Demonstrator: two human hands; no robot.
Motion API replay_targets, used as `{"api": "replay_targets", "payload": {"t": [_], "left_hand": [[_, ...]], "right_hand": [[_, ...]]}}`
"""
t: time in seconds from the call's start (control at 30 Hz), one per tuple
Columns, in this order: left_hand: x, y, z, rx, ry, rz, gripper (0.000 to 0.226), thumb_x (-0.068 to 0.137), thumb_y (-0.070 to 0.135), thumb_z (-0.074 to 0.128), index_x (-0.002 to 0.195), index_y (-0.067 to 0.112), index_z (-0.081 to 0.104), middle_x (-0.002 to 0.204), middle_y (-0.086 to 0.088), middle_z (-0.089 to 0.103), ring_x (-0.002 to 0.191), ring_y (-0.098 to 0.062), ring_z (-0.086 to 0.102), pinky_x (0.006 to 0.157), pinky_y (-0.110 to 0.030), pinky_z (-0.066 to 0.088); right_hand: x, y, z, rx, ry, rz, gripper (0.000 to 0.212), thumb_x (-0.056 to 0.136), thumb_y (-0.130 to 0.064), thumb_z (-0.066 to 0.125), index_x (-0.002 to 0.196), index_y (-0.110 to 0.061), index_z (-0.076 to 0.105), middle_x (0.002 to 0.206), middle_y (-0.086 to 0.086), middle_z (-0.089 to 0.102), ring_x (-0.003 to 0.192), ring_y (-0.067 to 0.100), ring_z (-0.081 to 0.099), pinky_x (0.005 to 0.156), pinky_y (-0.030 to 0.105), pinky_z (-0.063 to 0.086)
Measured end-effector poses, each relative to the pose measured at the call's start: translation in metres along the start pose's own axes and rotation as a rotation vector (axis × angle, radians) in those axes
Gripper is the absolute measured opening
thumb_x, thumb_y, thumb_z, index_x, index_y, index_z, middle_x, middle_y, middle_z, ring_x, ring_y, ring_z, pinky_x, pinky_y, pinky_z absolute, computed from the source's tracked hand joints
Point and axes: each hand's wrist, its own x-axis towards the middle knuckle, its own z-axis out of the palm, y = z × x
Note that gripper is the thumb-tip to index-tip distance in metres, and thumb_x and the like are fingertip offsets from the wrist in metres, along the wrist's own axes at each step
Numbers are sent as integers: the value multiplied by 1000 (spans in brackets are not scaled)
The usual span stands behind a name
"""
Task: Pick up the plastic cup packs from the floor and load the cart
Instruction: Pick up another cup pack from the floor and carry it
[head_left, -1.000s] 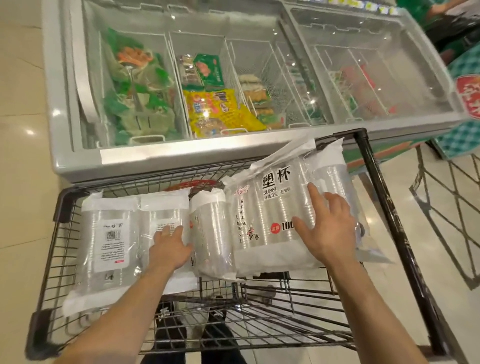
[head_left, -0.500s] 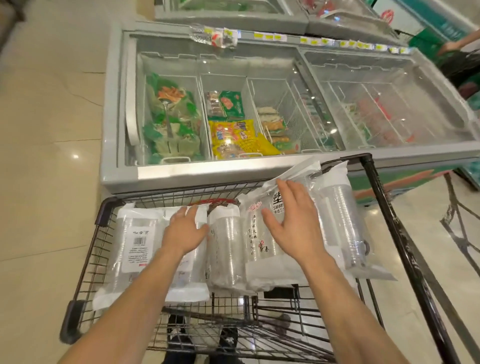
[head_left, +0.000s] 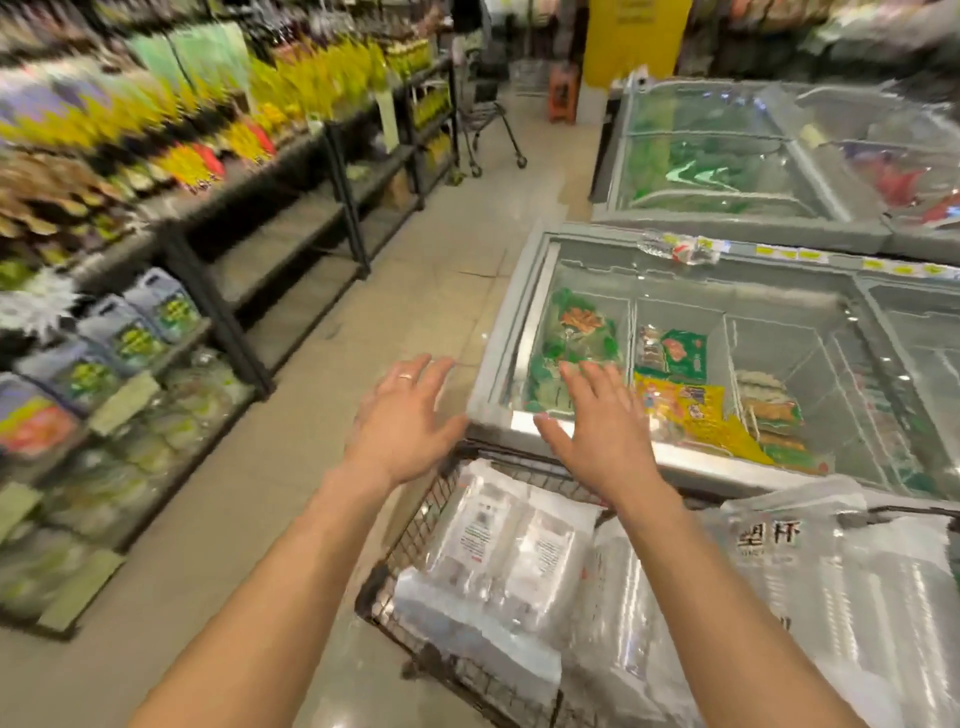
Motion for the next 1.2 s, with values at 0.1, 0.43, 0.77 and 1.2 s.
{"api": "replay_targets", "payload": {"t": [0.1, 0.43, 0.77, 1.2], "left_hand": [[-34, -48, -43, 89, 66, -53, 78, 79, 64, 35, 148, 27, 31, 153, -8, 34, 141, -27, 30, 110, -47, 33], [-205, -256, -169, 202, 201, -318, 86, 72, 68, 22, 147, 28, 34, 152, -1, 36, 139, -23, 32, 110, -42, 32], [-431, -481, -257, 252, 224, -702, 88, 68, 69, 24, 141, 25, 44, 145, -4, 46, 134, -26, 39, 106, -42, 37], [-629, -689, -306, 322, 267, -1209, 87, 72, 69, 20, 148, 30, 33, 154, -4, 33, 140, -22, 30, 109, -36, 30]], "right_hand": [[2, -64, -5, -19, 3, -119, 70, 94, -55, 43, 153, -26, 20, 160, 5, 21, 149, 25, 8, 120, 46, 9], [-44, -349, 24, 34, -22, -414, 69, 93, -59, 40, 152, -29, 20, 160, 3, 20, 149, 26, 7, 118, 45, 10], [-121, -646, 109, 84, -129, -725, 68, 92, -59, 41, 151, -29, 25, 158, 0, 26, 148, 24, 14, 117, 44, 15], [-175, -958, 261, 113, -315, -1187, 81, 82, -69, 29, 149, -24, 32, 152, 6, 36, 143, 29, 26, 114, 44, 26]]}}
